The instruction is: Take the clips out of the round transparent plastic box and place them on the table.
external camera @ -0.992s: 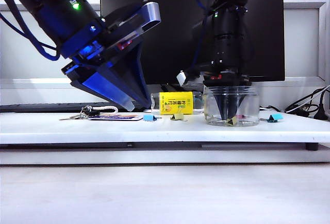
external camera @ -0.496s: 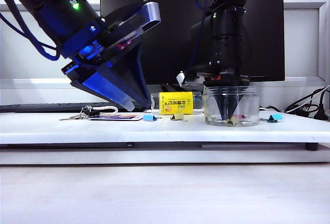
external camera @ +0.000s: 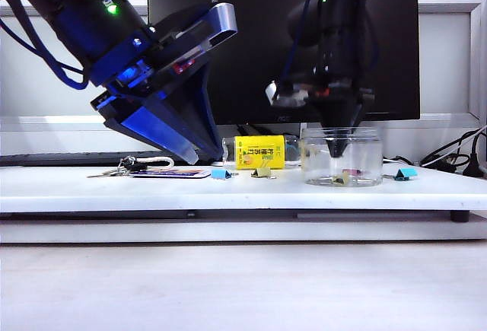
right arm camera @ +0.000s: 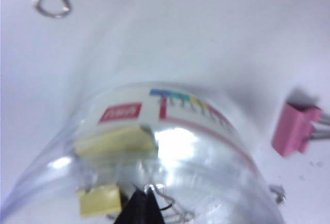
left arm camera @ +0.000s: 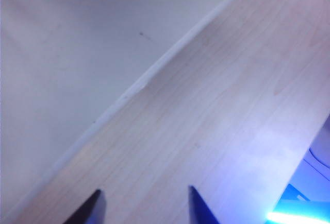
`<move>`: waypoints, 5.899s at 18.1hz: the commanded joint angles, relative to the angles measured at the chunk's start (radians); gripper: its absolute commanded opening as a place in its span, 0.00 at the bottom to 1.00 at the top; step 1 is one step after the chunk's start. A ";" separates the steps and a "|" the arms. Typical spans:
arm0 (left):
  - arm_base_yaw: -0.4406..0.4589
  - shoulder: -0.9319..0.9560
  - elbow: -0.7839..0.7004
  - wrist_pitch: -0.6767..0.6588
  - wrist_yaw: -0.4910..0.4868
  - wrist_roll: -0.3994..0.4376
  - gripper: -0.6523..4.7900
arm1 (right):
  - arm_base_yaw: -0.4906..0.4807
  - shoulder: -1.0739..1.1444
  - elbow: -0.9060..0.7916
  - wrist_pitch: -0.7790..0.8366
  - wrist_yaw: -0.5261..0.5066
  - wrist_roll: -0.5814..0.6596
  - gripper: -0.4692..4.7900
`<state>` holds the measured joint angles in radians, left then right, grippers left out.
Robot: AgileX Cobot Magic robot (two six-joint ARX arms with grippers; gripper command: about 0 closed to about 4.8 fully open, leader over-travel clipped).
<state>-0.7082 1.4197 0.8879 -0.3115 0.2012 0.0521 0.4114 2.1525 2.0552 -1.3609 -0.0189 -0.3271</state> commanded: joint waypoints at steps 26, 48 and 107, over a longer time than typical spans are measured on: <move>0.001 -0.003 0.001 0.021 -0.008 -0.007 0.51 | 0.036 -0.016 0.005 0.369 -0.233 0.066 0.08; 0.001 -0.003 0.001 0.029 -0.043 -0.006 0.51 | -0.010 -0.080 0.042 0.305 -0.152 0.093 0.19; 0.000 -0.003 0.001 0.126 0.229 -0.082 0.51 | 0.005 -0.007 -0.094 -0.008 -0.110 -0.257 0.24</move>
<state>-0.7078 1.4189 0.8879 -0.1917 0.4274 -0.0380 0.4141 2.1494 1.9579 -1.3632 -0.1314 -0.5785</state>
